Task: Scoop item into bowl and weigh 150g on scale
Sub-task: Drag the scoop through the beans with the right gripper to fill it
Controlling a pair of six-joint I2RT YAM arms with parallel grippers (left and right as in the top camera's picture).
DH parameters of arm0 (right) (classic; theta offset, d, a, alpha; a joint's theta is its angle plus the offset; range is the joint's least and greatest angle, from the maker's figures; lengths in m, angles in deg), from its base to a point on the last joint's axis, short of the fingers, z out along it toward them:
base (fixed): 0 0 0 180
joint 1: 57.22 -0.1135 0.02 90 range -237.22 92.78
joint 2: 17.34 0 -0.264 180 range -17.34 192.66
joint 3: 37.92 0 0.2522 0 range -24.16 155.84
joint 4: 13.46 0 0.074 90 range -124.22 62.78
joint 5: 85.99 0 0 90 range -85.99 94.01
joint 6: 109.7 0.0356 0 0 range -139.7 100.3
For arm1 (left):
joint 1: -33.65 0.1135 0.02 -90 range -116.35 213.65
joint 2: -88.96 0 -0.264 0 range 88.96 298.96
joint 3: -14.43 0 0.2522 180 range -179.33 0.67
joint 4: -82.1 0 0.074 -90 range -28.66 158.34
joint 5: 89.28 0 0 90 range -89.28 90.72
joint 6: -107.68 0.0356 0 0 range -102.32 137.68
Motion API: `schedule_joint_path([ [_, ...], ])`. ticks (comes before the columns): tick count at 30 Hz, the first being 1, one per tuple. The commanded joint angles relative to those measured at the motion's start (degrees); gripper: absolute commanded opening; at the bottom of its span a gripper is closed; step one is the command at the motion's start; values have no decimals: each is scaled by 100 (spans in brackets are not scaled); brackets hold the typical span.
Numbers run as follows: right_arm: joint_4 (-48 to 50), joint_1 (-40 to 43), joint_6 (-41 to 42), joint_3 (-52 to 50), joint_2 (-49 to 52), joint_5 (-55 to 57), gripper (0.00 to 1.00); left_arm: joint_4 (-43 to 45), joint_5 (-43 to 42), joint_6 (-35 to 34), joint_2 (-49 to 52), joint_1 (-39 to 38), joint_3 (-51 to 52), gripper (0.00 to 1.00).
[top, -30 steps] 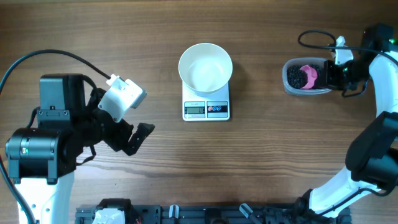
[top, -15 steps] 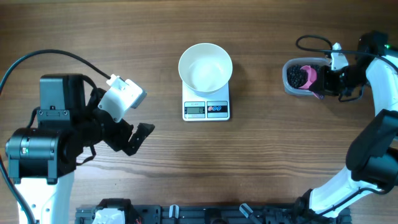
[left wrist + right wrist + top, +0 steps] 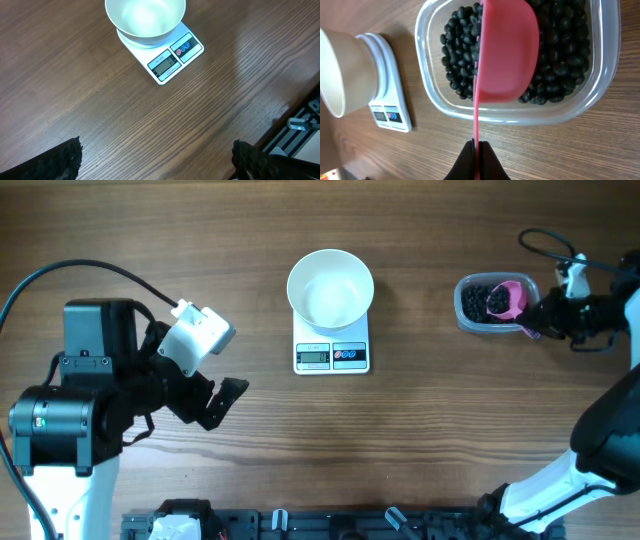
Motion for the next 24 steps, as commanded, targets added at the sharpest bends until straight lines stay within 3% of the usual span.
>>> schedule_joint_path([
  [1, -105, 107, -433, -26, 35, -629, 5, -4, -90, 109, -17, 39, -81, 100],
  [24, -946, 608, -1095, -26, 35, -1580, 5, -4, -90, 109, -17, 39, -81, 100],
])
